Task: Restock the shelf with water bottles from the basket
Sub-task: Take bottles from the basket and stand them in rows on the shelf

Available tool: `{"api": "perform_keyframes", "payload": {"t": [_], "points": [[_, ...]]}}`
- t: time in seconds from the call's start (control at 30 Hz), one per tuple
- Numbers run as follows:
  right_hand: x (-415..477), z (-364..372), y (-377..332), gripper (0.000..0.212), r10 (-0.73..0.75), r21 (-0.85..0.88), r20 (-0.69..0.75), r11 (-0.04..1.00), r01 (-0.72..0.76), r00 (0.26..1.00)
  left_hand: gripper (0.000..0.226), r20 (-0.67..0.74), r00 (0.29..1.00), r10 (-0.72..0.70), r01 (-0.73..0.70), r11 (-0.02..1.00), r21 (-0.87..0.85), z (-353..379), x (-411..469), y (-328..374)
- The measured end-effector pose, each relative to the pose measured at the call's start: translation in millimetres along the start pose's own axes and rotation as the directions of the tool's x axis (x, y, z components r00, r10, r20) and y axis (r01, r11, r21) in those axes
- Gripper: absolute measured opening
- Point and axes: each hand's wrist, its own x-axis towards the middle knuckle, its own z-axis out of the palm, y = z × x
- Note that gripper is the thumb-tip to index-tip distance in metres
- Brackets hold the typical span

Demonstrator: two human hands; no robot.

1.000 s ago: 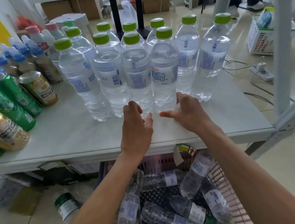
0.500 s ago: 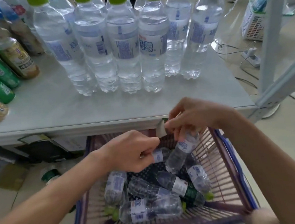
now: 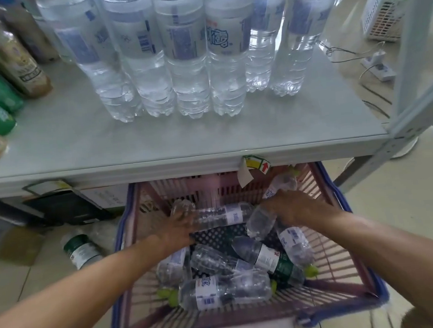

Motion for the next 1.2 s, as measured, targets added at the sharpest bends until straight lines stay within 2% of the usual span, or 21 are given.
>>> {"api": "perform_keyframes", "payload": {"t": [0.07, 0.1, 0.2, 0.27, 0.3, 0.47, 0.63, 0.7, 0.77, 0.83, 0.93, 1.07, 1.2], "points": [[12.1, 12.0, -15.8, 0.062, -0.024, -0.070, -0.118, 0.997, 0.016, 0.993, 0.063, -0.023, 1.000, 0.011, -0.011, 1.000, 0.009, 3.7, 6.5, -3.0], [18.0, 16.7, -24.1, 0.068, -0.004, -0.048, -0.119, 0.999, -0.002, 0.993, 0.065, -0.020, 1.000, -0.006, 0.006, 1.000, 0.003, 7.3, 8.2, -3.4], [26.0, 17.0, -32.8, 0.067, 0.125, 0.256, 0.012, 0.959, -0.124, 0.992, 0.064, -0.001, 0.999, -0.039, 0.039, 0.999, -0.020, 16.8, 13.0, -2.7], [31.5, 21.9, -23.8, 0.069, 0.181, 0.294, 0.101, 0.934, -0.203, 0.978, 0.062, -0.028, 1.000, -0.003, 0.002, 1.000, -0.010, 21.8, 17.0, -2.8], [32.5, 25.6, -20.5, 0.070, 0.189, 0.279, 0.096, 0.938, -0.208, 0.977, 0.060, -0.041, 0.999, 0.014, -0.014, 1.000, -0.002, 24.1, 17.8, -4.2], [44.7, 45.7, -23.6, 0.044, 0.314, 0.461, -0.117, 0.858, -0.228, 0.942, 0.056, -0.051, 0.997, 0.064, -0.064, 0.998, 0.003, 18.9, 8.7, -10.9], [34.7, 52.4, -25.6, 0.059, 0.316, 0.510, -0.275, 0.848, -0.140, 0.908, 0.050, -0.116, 0.993, -0.011, 0.001, 0.997, -0.082, 9.0, -5.5, -13.6], [29.5, 61.4, -20.1, 0.049, 0.283, 0.491, -0.299, 0.865, -0.107, 0.911, 0.056, -0.156, 0.987, -0.028, 0.007, 0.990, -0.138, 7.5, -7.5, -15.1], [24.1, 67.8, -13.5, 0.031, 0.245, 0.489, -0.303, 0.870, -0.071, 0.921, 0.077, -0.208, 0.977, -0.047, 0.005, 0.980, -0.198, 10.2, -6.4, -17.0], [18.1, 70.7, -12.3, 0.031, 0.217, 0.486, -0.331, 0.874, -0.032, 0.918, 0.090, -0.255, 0.966, -0.038, -0.017, 0.978, -0.210, 11.0, -5.5, -17.6], [1.1, 72.6, -22.1, 0.039, 0.113, 0.436, -0.348, 0.898, 0.054, 0.930, 0.085, -0.270, 0.963, -0.024, -0.042, 0.971, -0.237, 2.2, -9.3, -16.4], [-35.0, 56.9, -29.1, 0.033, -0.121, 0.229, -0.326, 0.952, 0.203, 0.938, 0.079, -0.326, 0.945, -0.038, -0.071, 0.947, -0.315, 6.3, -12.4, -18.4], [-62.1, 31.1, -30.3, 0.026, -0.381, 0.059, -0.345, 0.903, 0.425, 0.858, 0.079, -0.389, 0.921, -0.017, -0.135, 0.923, -0.361, 9.0, -23.3, -19.6]]}}
